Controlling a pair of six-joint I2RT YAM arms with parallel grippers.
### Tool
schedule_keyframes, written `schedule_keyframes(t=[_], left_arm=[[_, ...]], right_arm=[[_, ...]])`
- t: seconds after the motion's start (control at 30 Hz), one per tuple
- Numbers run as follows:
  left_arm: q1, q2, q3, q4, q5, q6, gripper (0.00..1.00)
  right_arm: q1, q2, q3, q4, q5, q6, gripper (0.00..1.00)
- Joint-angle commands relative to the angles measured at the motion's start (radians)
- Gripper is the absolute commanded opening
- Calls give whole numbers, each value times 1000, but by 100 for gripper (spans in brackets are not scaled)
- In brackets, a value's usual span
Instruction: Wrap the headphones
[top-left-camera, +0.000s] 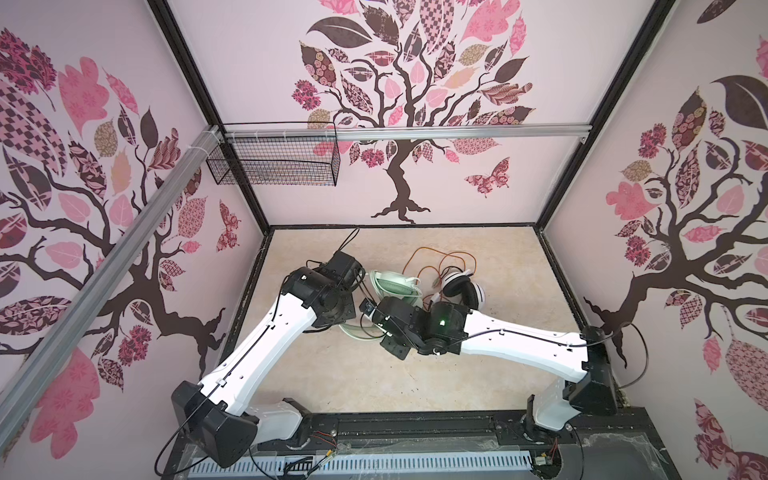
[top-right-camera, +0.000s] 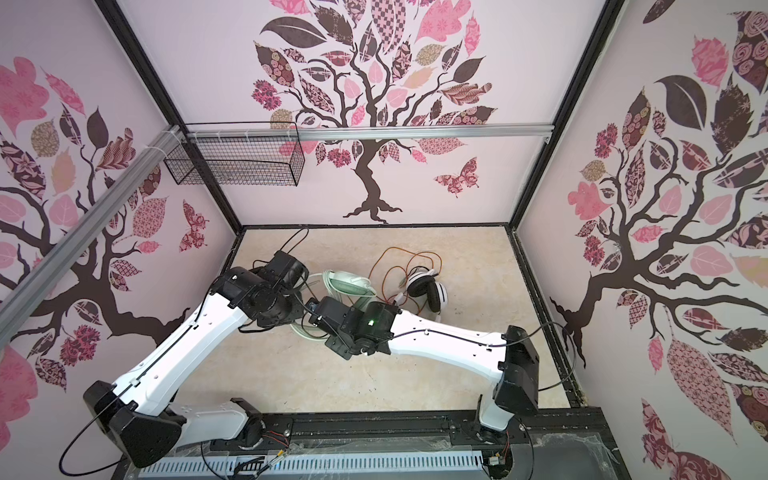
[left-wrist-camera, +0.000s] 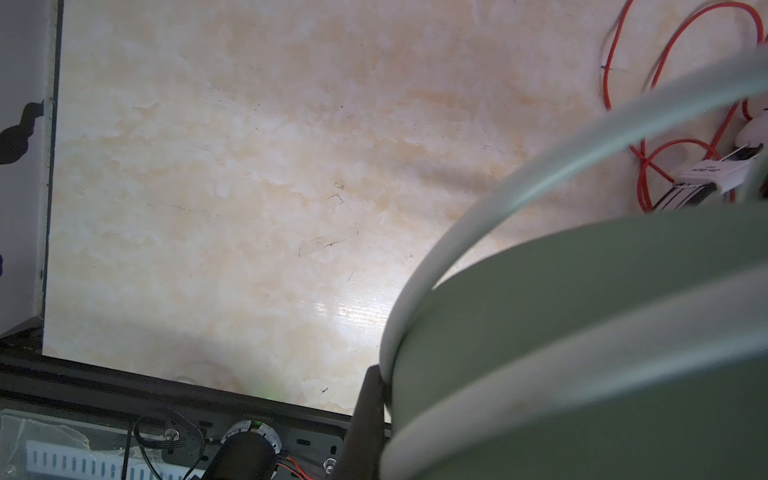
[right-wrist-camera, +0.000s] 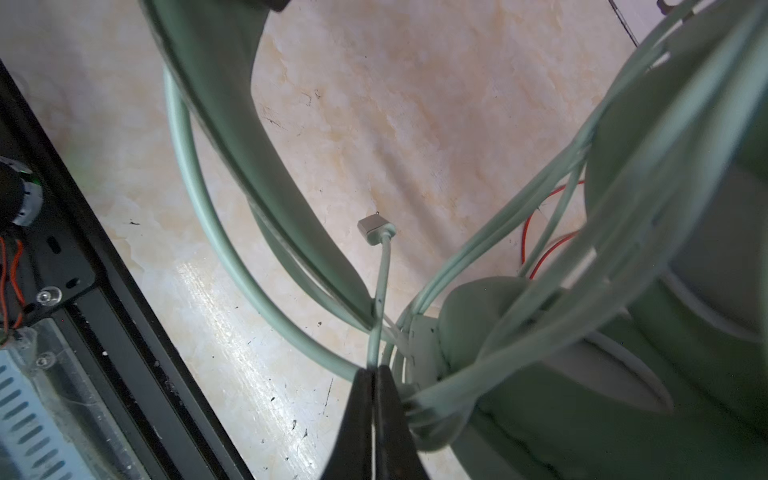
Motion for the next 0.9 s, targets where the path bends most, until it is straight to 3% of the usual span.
schedule_keyframes(t=[0.0,0.37,0.4,0.43,0.47,0.53,0.87], left_arm=[[0,-34,33,47,-6,-13,0],[2,-26,53,51,22,-12,0],[3,-25,56,50,26,-14,0],[3,-24,58,47,31,-14,0],[4,-23,59,45,38,-15,0],[4,-22,59,45,44,-17,0],[2,-27,63,45,73,-28,0]], right_arm=[[-14,-134,-40,42,-30,78,0],[-14,-354,-270,146,-46,128,0],[-13,-358,-281,153,-58,122,4],[-14,-357,-294,160,-69,117,20],[-12,-351,-306,168,-70,114,29],[-7,-336,-318,184,-64,110,36],[4,-212,-271,220,-30,67,38]])
